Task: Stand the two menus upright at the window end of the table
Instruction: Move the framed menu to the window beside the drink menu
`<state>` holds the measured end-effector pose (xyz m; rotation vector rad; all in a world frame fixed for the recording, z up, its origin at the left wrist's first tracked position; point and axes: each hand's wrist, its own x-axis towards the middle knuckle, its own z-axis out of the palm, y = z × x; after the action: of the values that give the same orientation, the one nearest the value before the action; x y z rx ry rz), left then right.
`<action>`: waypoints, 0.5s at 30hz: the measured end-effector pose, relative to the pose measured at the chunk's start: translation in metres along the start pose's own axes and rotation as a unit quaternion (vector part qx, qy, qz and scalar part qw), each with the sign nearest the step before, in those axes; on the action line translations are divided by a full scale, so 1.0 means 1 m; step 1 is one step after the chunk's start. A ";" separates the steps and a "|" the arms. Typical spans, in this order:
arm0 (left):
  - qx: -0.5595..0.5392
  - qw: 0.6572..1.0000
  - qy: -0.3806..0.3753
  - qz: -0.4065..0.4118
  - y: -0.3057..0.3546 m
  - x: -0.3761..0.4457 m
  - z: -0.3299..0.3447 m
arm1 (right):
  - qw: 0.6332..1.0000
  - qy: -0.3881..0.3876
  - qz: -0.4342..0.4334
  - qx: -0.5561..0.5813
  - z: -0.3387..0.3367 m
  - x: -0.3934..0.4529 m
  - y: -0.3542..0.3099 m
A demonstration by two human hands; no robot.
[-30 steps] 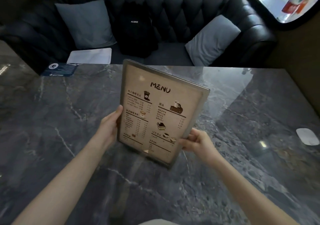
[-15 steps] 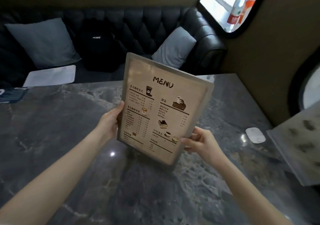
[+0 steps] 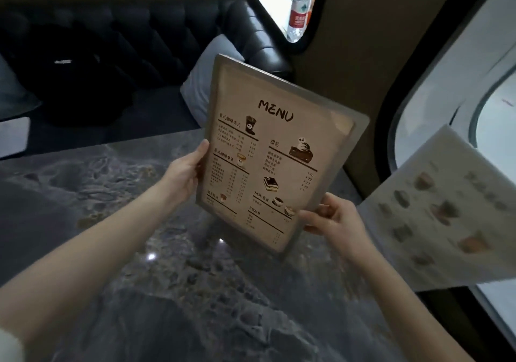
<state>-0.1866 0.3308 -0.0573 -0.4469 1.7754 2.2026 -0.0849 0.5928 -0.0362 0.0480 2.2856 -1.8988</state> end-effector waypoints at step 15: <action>0.026 0.997 -0.073 0.006 -0.007 0.134 0.129 | 0.993 0.114 0.012 -0.005 -0.088 0.065 0.035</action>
<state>-0.3148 0.4616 -0.0926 -0.2575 1.7567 2.1331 -0.1541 0.6800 -0.0642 0.3069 2.4237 -1.9604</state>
